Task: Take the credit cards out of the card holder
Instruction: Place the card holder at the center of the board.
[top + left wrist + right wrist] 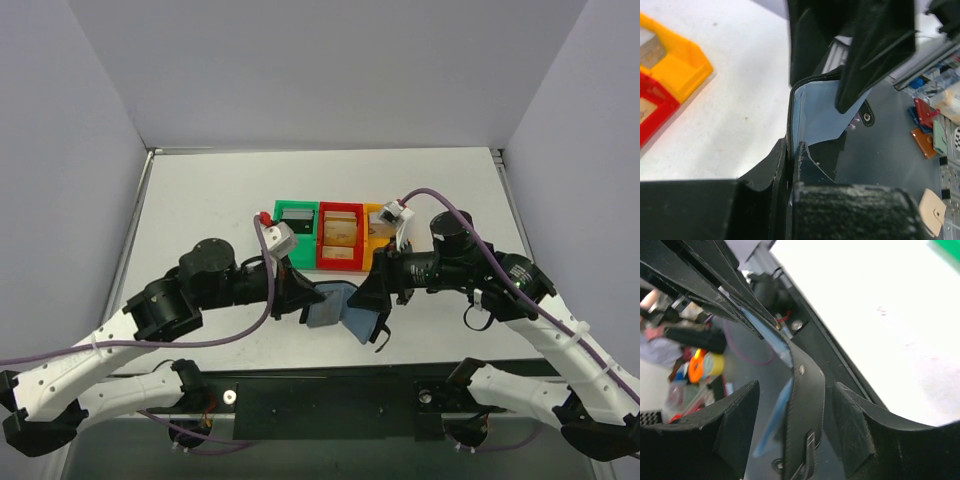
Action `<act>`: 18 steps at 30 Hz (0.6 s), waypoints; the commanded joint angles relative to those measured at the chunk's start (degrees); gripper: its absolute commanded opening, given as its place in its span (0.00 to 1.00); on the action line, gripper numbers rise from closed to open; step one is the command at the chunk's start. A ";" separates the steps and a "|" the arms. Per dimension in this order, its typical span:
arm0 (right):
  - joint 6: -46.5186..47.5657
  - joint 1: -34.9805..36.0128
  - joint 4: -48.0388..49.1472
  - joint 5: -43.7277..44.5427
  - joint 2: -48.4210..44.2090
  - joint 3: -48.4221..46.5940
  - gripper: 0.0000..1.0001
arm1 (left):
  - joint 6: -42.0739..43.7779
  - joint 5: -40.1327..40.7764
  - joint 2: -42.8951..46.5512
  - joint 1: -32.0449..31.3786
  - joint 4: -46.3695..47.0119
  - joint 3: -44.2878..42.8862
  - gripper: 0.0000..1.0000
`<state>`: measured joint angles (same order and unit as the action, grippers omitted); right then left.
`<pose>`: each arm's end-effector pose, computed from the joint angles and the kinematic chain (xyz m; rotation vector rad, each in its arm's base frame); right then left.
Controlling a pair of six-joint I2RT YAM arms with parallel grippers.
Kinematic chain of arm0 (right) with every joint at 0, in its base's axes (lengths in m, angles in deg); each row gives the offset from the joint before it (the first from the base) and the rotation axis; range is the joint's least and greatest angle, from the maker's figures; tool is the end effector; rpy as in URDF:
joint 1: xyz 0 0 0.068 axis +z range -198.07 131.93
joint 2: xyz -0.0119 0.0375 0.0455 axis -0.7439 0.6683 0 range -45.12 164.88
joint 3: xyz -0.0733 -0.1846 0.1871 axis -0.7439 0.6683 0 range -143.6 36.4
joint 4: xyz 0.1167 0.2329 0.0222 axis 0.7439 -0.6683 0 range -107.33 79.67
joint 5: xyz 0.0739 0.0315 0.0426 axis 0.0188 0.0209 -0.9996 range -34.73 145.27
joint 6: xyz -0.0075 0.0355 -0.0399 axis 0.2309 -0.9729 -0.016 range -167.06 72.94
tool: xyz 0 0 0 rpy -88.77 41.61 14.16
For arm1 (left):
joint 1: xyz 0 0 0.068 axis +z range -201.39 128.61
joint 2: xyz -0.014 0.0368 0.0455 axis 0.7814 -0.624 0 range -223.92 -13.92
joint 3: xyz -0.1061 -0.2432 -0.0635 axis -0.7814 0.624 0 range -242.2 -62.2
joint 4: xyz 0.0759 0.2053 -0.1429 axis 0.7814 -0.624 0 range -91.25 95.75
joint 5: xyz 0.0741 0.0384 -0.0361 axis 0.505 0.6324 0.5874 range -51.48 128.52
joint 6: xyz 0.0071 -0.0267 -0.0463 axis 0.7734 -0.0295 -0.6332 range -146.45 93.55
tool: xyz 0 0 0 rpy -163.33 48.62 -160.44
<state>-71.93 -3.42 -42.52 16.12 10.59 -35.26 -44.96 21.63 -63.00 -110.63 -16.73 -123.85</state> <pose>0.1178 0.1480 0.4283 -0.8643 1.8684 1.4317 0.0828 -0.1597 0.4063 0.8808 1.6931 -1.2178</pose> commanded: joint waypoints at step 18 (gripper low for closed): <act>-0.89 -1.93 -3.24 31.69 -9.91 11.01 0.55 | -27.20 2.21 -15.95 7.74 30.18 25.68 0.00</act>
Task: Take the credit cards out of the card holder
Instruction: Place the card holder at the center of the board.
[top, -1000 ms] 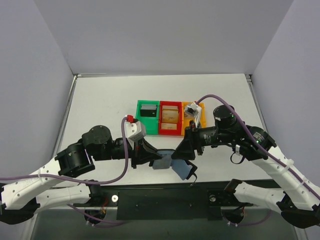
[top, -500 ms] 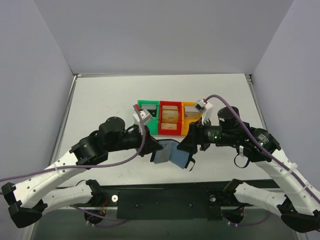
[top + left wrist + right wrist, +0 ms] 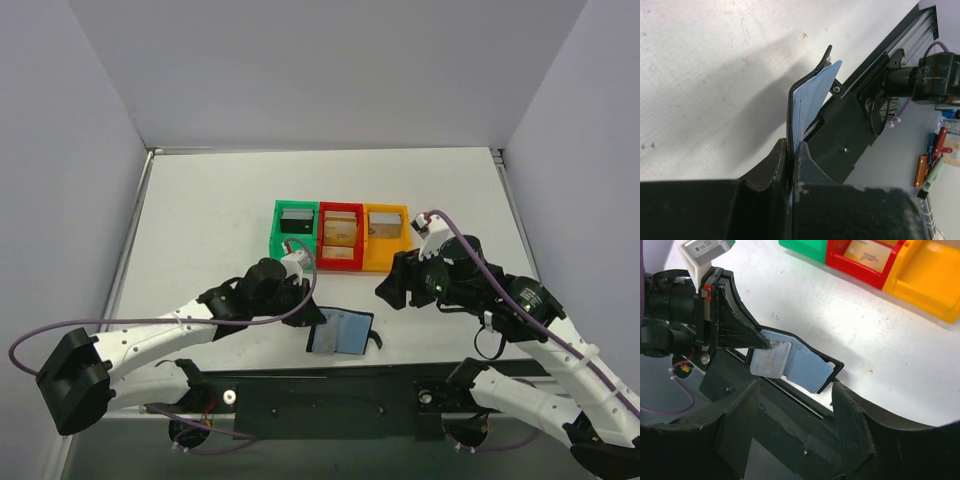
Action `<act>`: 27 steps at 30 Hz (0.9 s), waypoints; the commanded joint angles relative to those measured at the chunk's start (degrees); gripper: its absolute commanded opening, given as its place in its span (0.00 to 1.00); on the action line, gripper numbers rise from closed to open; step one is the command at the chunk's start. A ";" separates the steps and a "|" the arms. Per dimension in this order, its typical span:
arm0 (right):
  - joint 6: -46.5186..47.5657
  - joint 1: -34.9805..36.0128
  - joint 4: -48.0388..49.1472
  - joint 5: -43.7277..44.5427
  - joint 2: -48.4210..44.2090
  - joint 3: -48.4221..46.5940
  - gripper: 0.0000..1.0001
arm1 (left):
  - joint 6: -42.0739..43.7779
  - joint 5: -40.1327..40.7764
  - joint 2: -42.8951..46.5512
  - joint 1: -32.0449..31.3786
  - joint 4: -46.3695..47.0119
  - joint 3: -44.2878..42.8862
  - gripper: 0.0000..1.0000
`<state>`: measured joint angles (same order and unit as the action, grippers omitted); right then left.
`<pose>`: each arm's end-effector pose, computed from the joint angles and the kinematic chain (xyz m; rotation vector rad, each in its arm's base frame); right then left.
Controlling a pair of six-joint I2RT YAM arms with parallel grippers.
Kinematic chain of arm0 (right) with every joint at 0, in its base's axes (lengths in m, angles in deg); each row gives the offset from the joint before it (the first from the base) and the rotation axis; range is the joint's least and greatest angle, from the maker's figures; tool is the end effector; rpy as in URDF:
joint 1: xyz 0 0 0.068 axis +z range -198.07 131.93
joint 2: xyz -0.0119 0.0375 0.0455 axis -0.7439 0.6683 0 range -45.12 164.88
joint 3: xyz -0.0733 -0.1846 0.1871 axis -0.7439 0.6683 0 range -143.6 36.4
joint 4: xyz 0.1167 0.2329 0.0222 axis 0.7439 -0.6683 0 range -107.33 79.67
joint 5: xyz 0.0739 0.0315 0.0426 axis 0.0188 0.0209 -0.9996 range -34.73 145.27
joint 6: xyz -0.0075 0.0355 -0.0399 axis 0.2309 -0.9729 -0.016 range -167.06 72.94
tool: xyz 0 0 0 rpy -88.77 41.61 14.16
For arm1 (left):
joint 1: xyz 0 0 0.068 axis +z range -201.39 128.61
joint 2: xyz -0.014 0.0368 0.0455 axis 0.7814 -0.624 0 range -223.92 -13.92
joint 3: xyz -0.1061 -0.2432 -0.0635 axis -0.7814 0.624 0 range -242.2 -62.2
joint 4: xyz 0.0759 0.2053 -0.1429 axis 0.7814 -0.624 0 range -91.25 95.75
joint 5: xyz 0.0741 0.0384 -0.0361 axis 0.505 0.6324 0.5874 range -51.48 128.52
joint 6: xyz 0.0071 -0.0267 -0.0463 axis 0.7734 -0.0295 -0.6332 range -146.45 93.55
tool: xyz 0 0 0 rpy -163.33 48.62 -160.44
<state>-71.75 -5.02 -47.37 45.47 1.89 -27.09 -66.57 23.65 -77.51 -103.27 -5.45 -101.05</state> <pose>0.1127 0.1136 0.3954 -0.4453 1.9960 0.9336 0.1396 -0.1929 0.2383 0.4101 2.4005 -1.1122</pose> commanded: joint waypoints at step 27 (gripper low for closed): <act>-9.86 -0.07 33.25 -5.31 10.29 28.15 0.20 | -11.03 -7.10 -24.21 7.14 47.85 10.64 0.00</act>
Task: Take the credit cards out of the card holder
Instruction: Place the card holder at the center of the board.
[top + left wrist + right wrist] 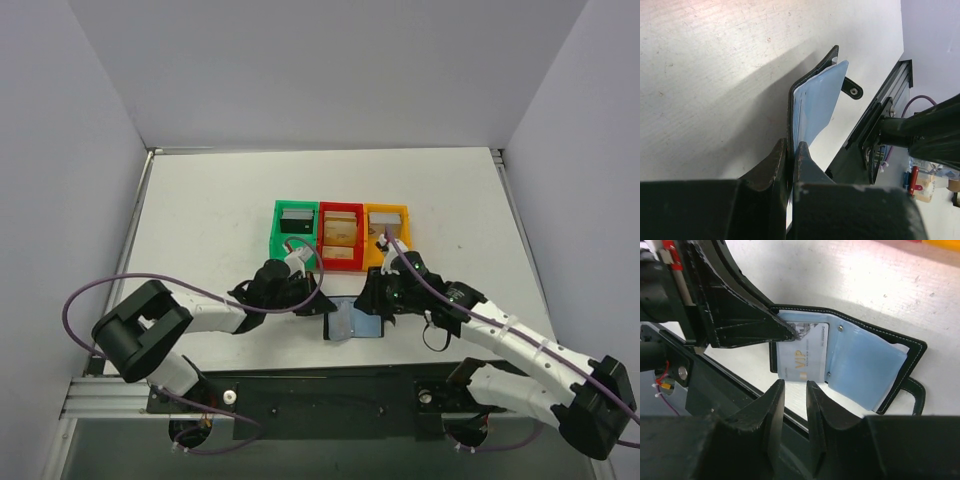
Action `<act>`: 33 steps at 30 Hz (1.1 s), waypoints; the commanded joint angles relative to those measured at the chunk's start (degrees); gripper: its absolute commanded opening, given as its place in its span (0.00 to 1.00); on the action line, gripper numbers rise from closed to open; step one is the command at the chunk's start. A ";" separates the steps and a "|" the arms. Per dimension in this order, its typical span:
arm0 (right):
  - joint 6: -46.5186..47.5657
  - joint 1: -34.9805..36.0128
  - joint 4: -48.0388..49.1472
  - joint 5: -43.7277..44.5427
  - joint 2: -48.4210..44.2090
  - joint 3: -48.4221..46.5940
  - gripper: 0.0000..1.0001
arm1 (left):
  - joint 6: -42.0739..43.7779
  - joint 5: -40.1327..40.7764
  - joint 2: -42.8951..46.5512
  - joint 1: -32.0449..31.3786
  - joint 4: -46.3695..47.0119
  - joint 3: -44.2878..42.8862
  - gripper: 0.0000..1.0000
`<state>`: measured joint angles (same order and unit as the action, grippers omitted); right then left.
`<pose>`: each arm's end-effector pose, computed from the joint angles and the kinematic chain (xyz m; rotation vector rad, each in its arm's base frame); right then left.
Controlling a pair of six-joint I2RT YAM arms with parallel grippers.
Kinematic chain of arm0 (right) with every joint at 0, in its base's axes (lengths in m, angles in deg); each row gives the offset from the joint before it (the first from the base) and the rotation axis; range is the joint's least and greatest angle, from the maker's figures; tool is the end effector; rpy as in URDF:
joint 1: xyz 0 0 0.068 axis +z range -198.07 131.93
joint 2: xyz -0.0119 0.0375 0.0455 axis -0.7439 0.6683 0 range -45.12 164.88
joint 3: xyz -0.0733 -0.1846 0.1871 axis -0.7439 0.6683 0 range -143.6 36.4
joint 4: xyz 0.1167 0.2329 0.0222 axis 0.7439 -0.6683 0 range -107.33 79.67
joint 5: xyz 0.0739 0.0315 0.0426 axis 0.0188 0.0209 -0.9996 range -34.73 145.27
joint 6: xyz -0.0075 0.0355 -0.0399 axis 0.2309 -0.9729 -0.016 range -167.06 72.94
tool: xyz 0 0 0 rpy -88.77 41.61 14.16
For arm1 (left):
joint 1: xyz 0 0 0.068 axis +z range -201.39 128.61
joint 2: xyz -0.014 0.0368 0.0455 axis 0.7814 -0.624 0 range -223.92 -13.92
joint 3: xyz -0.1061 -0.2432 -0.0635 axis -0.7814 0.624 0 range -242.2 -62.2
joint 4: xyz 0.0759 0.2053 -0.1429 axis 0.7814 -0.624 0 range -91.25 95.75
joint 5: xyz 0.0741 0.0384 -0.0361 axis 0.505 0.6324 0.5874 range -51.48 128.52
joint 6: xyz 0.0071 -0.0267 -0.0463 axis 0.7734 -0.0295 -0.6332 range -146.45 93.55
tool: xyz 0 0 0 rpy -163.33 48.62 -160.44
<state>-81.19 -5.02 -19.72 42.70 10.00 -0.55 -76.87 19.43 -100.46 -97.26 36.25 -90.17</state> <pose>0.1532 0.1537 0.2605 -0.3186 2.1899 1.0247 0.1851 -0.2077 0.1487 0.1422 2.3306 -1.2991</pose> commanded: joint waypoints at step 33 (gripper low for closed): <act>0.03 -1.56 12.11 -4.73 12.30 5.92 0.21 | 7.62 2.65 22.81 7.29 -26.90 -2.27 0.85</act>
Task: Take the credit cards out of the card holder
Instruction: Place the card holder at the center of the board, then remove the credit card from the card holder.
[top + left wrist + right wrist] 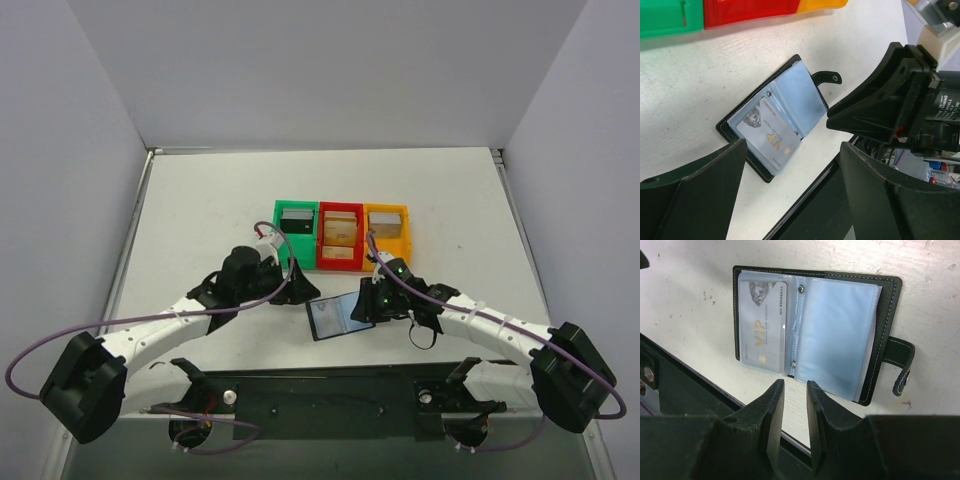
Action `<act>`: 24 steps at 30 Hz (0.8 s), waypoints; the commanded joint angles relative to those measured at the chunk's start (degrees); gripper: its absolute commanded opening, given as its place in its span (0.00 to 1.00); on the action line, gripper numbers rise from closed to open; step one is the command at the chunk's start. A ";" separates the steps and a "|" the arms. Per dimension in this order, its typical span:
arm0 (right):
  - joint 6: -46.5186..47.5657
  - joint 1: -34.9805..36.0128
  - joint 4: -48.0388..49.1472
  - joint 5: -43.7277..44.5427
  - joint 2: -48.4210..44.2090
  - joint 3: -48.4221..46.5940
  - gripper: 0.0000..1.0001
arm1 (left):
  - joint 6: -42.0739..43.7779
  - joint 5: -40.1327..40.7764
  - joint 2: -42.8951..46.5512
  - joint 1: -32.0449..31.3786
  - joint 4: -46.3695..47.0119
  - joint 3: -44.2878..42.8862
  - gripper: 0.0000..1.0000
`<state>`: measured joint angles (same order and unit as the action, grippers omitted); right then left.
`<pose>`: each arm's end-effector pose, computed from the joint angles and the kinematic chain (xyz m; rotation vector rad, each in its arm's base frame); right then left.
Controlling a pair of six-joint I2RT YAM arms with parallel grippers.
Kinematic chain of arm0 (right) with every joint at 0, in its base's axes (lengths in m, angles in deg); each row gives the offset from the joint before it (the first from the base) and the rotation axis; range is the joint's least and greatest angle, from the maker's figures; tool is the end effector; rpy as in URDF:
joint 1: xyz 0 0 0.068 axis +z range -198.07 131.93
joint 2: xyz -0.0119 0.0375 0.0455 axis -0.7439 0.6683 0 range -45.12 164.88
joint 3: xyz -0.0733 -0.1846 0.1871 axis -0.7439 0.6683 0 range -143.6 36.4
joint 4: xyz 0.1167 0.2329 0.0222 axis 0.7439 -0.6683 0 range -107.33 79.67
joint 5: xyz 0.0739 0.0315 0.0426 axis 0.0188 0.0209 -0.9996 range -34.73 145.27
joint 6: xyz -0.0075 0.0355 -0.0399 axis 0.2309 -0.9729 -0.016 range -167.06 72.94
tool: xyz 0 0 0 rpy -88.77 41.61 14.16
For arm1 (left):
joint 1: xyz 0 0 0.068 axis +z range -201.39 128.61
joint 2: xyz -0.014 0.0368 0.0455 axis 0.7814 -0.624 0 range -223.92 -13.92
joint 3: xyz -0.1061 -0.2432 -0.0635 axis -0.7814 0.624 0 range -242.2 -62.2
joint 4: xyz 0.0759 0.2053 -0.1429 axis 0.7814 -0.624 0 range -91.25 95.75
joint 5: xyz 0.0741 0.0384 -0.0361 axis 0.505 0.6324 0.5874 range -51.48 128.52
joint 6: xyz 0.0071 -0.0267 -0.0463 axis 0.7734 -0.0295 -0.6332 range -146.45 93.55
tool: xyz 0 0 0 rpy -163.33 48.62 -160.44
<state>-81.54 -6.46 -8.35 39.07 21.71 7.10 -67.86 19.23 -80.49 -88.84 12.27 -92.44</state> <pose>0.1691 0.1635 0.1918 -0.3193 2.3459 1.0132 0.1843 -0.1562 0.2055 0.1456 2.2821 -1.1366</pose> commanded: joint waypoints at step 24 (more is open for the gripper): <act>-0.24 1.63 3.29 0.12 6.55 1.09 0.22 | -7.72 8.92 -13.41 -10.45 11.93 6.77 0.57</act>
<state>-81.43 -5.87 -6.67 38.76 26.74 7.29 -75.77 26.60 -91.59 -100.84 22.92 -85.27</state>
